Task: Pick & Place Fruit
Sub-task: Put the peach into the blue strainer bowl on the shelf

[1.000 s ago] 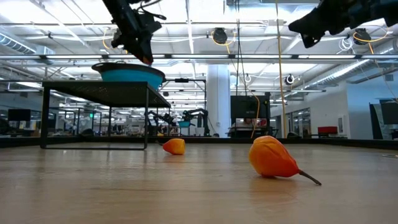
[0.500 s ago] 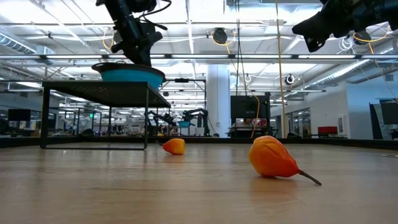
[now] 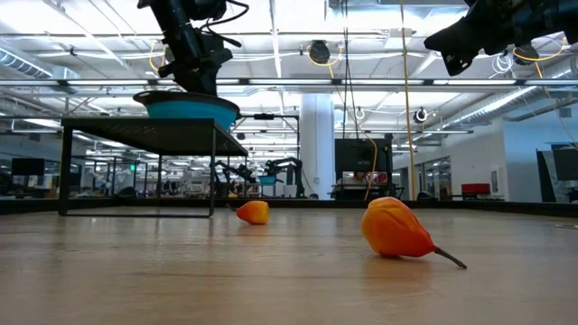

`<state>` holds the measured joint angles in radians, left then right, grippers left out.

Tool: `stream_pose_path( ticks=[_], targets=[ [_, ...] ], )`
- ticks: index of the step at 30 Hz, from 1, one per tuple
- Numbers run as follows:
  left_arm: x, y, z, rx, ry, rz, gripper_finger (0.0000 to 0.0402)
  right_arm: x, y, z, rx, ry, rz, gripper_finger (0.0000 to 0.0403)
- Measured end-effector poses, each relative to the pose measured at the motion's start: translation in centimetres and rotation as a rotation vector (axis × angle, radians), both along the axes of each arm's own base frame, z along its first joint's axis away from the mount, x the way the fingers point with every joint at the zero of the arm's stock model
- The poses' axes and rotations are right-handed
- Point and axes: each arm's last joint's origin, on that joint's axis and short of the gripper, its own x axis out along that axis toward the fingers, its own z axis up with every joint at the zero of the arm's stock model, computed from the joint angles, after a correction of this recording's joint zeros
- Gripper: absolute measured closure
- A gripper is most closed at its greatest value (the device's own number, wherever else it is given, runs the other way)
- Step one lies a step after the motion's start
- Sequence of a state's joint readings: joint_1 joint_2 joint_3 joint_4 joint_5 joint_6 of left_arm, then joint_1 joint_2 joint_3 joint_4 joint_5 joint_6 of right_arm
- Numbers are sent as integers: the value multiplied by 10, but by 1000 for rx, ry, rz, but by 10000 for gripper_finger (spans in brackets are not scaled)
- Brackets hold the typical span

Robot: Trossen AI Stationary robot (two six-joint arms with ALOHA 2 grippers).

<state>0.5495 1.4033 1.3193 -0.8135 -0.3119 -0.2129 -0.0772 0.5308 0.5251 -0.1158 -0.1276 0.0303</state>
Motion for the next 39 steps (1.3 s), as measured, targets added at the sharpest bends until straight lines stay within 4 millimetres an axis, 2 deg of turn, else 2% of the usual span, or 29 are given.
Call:
stream_pose_path(
  ticks=[7, 10, 14, 22, 29, 39],
  targets=[
    [-1, -1, 1, 8, 6, -13, 209, 0, 0, 1, 15, -8, -3, 403],
    [-10, -7, 14, 31, -37, -19, 203, 1, 0, 5, 31, -51, -3, 403],
    [-26, -27, 38, 54, -179, 2, 202, 2, 0, 9, 24, -95, 0, 403],
    [-52, -81, 73, 91, -360, -138, 201, 4, 0, 8, -56, -85, 12, 403],
    [-64, -112, 85, 89, -436, -269, 202, 10, 0, 3, -35, -49, 27, 403],
    [-75, -141, 89, 71, -487, -400, 202, 32, 12, 0, -48, -77, 146, 403]
  ],
)
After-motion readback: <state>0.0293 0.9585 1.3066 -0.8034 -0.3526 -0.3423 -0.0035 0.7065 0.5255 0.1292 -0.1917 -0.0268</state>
